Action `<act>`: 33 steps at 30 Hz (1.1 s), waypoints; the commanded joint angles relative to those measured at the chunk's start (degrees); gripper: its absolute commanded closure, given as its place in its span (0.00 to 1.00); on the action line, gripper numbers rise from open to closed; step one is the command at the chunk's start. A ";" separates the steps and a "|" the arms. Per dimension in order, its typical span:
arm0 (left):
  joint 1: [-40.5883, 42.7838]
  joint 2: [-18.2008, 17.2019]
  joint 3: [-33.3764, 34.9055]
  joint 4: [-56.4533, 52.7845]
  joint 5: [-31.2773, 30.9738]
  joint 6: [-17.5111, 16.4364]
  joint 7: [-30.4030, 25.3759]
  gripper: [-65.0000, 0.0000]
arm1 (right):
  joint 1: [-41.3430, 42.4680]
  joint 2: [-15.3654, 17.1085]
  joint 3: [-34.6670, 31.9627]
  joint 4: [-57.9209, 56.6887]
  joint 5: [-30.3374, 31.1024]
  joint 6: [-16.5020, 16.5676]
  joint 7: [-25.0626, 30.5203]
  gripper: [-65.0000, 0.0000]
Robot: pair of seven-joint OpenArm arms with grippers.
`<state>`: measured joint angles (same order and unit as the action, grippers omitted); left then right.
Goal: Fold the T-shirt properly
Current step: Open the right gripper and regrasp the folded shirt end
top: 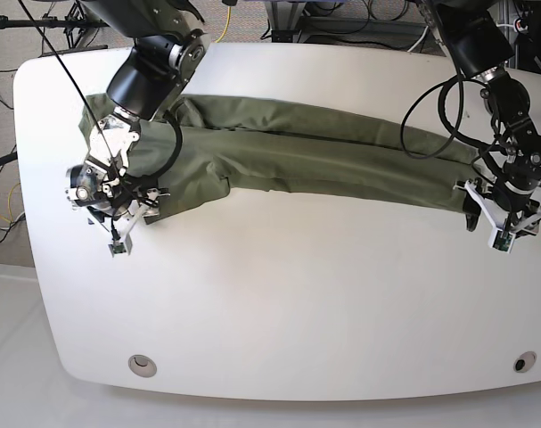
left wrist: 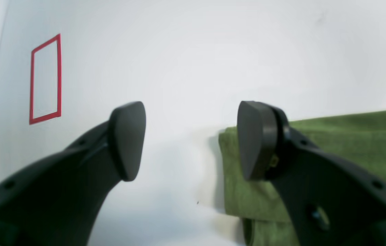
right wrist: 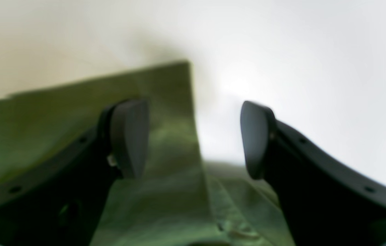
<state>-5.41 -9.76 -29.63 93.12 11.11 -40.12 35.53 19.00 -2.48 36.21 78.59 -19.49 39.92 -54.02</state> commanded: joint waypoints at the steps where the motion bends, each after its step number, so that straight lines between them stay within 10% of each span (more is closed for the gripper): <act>1: -0.96 -0.57 -0.13 0.90 -0.43 0.12 -1.02 0.39 | 1.43 0.15 0.06 -0.04 0.89 0.08 1.93 0.38; 27: -0.17 -0.66 -0.13 0.99 -0.52 0.12 -1.02 0.39 | 0.12 -1.78 -0.03 -4.52 0.98 0.08 2.02 0.39; 33: -0.17 -0.66 -0.13 0.99 -0.52 0.12 -1.02 0.39 | 0.12 -1.70 -0.03 -4.78 0.89 0.08 2.11 0.66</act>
<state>-4.45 -9.63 -29.63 93.10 11.16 -40.14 35.77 18.81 -4.03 36.32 73.80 -18.11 39.75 -50.11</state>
